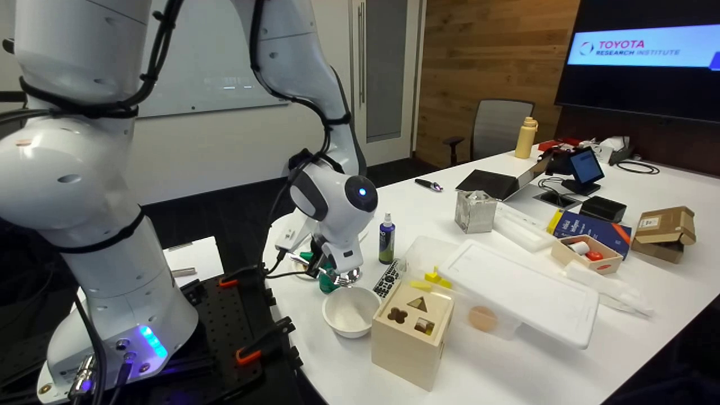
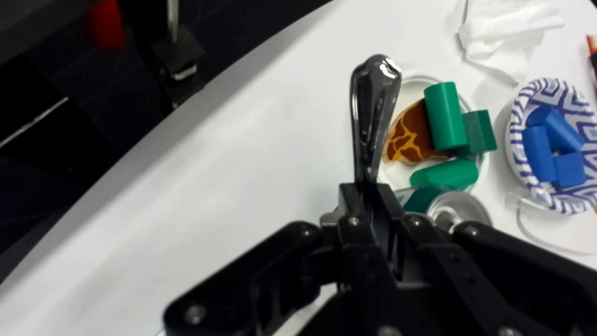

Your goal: Move the fork around in the bowl, and then place it back on the table

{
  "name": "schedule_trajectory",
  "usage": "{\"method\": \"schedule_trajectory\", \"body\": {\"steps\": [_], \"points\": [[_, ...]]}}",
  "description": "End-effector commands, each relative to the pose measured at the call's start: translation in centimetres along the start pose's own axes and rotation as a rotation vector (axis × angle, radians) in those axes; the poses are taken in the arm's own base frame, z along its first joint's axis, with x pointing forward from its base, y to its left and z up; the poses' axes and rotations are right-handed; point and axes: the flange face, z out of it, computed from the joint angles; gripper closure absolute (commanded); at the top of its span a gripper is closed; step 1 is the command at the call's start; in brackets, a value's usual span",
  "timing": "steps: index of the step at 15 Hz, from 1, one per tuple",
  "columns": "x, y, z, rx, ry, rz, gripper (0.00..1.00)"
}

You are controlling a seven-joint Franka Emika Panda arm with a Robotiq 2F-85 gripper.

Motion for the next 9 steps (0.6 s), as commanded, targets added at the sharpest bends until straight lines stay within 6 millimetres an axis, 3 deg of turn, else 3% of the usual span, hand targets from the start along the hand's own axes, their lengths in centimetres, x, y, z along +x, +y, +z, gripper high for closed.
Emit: {"method": "schedule_trajectory", "body": {"steps": [1, 5, 9], "points": [[-4.5, -4.6, -1.2, -0.04, -0.01, -0.117, 0.97], [-6.5, -11.6, 0.8, -0.157, 0.013, -0.295, 0.97], [-6.4, -15.9, 1.7, -0.272, 0.036, -0.371, 0.97]]}}
